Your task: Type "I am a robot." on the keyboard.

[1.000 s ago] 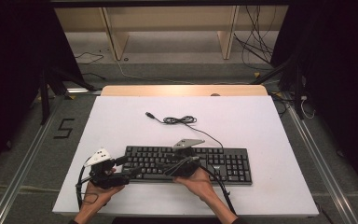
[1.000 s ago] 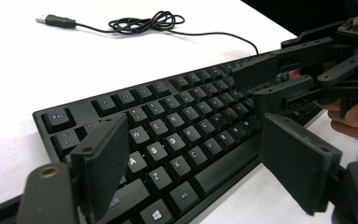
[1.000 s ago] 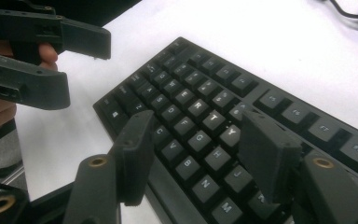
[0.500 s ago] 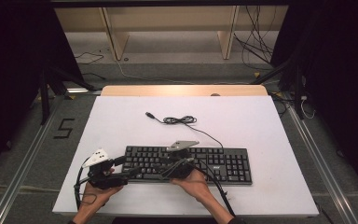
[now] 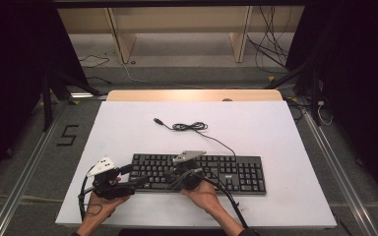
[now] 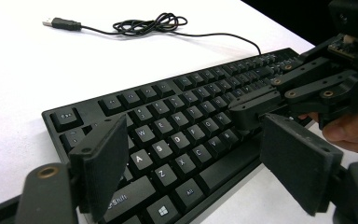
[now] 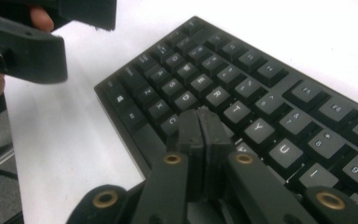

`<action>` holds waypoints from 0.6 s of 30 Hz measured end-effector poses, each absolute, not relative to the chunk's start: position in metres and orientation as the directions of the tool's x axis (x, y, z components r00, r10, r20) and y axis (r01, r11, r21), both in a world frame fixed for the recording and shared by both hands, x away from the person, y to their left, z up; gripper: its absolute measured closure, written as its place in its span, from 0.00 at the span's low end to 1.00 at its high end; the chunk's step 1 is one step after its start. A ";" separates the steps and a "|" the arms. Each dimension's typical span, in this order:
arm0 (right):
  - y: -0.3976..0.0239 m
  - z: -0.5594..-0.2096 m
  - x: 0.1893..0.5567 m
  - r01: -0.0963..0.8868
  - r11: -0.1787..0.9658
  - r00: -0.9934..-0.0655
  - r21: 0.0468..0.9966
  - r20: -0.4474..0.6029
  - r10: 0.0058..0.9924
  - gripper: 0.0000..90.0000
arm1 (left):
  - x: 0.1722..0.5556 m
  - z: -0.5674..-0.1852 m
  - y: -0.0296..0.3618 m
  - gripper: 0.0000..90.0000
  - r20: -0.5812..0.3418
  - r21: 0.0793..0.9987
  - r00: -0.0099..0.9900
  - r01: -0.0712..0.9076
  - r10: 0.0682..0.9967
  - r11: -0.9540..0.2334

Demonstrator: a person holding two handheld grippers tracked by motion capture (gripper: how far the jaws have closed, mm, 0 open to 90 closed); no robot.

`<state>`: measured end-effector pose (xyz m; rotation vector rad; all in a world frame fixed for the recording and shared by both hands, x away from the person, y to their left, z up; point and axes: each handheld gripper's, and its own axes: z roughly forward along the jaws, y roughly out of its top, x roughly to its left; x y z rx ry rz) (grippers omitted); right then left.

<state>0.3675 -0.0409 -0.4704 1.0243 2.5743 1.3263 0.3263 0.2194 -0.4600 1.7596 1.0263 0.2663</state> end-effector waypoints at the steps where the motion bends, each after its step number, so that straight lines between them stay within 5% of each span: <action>1: -0.041 -0.471 0.367 0.528 0.409 -0.775 0.744 0.225 0.590 1.00 | 0.326 -0.460 0.219 0.26 -0.280 0.853 0.610 0.512 0.742 -0.099; 18: -0.042 -0.479 0.369 0.543 0.430 -0.767 0.721 0.218 0.604 1.00 | 0.326 -0.460 0.219 0.26 -0.279 0.853 0.611 0.512 0.741 -0.101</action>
